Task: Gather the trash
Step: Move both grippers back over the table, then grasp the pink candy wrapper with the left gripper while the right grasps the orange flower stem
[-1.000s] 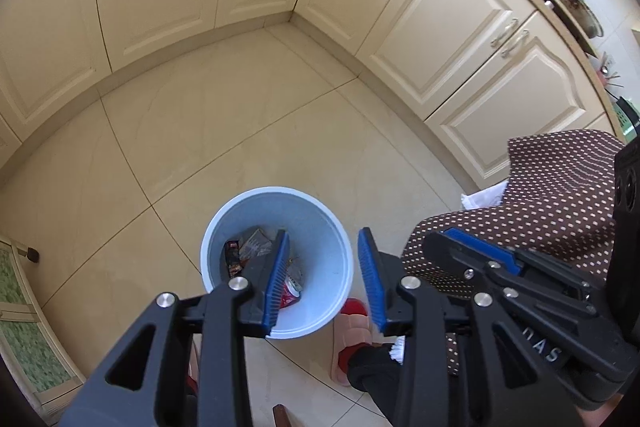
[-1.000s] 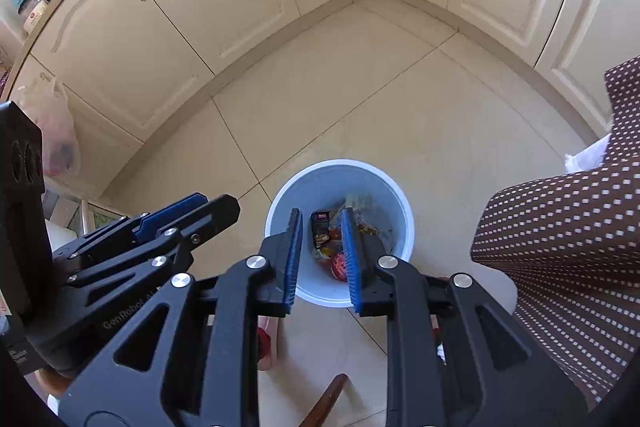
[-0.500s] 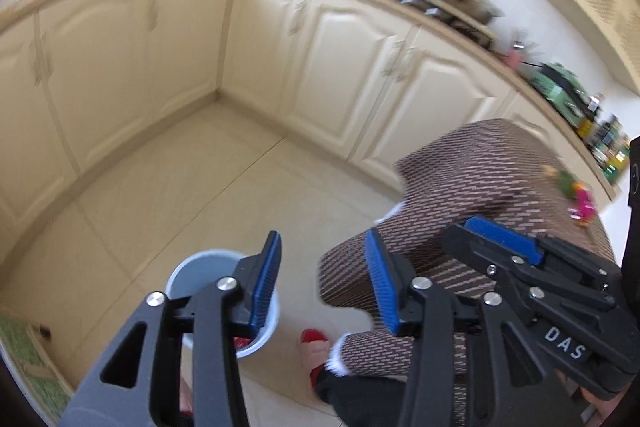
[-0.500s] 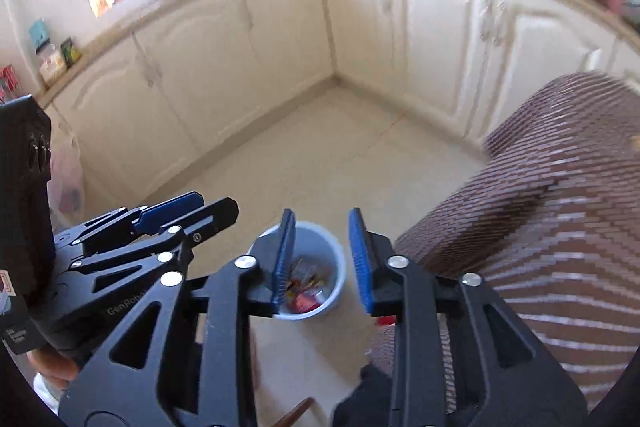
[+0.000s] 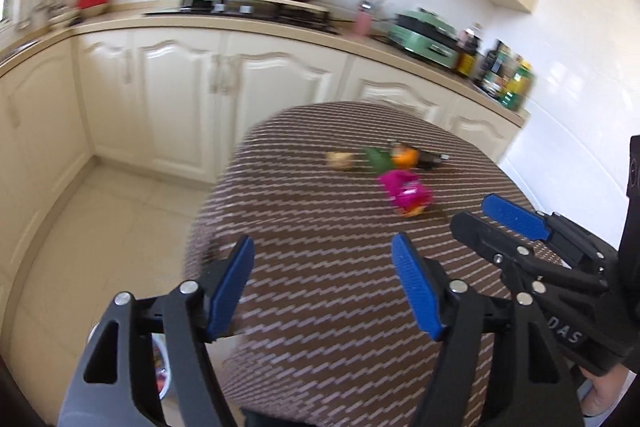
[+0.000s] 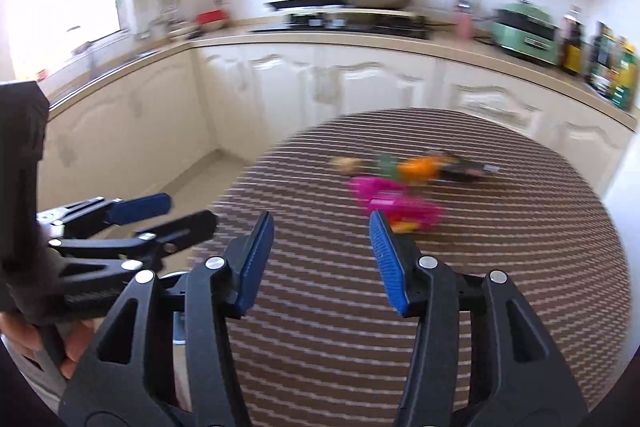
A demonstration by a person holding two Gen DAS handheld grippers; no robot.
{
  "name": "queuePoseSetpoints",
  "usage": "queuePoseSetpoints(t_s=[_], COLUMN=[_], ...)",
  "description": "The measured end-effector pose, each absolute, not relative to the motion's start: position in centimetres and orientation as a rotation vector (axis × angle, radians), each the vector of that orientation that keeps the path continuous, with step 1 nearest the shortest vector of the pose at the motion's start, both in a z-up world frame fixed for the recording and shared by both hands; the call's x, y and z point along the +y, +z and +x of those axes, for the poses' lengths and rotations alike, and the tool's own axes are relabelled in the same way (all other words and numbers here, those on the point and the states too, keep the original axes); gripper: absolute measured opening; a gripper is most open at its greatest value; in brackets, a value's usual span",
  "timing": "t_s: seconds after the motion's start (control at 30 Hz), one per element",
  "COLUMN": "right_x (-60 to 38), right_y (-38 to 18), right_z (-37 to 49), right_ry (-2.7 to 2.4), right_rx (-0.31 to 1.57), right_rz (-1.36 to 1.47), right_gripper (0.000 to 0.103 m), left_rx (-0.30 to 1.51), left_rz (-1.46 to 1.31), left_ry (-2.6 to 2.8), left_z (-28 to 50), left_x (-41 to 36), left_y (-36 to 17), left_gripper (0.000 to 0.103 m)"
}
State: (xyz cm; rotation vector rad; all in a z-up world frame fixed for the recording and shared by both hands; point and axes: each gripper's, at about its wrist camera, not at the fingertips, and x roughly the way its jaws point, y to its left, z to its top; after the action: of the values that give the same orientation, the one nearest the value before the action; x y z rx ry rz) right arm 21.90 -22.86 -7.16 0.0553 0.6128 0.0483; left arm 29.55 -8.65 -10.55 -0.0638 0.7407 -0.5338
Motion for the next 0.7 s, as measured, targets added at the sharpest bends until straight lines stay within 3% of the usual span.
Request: queuePoseSetpoints(t_s=[0.23, 0.53, 0.6, 0.63, 0.7], right_x=[-30.5, -33.6, -33.5, -33.4, -33.0], right_y=[-9.4, -10.9, -11.0, -11.1, -11.3], right_z=[22.0, 23.9, 24.5, 24.9, 25.6], right_ry=[-0.064, -0.079, -0.075, -0.069, -0.061], right_rx=[0.654, 0.707, 0.718, 0.726, 0.740], right_rz=[0.103, 0.122, 0.117, 0.113, 0.103], right_gripper=[0.052, 0.054, 0.054, 0.054, 0.054], left_rx=[0.784, 0.839, 0.850, 0.865, 0.868], left_rz=[0.010, 0.056, 0.075, 0.086, 0.071], left_ry=[-0.627, -0.620, -0.618, -0.620, -0.634], left_z=[32.4, 36.0, 36.5, 36.6, 36.7], left_x=[-17.6, -22.8, -23.3, -23.3, -22.8], left_y=[-11.9, -14.2, -14.6, -14.9, -15.1], left_gripper=[0.070, 0.070, 0.049, 0.033, 0.031])
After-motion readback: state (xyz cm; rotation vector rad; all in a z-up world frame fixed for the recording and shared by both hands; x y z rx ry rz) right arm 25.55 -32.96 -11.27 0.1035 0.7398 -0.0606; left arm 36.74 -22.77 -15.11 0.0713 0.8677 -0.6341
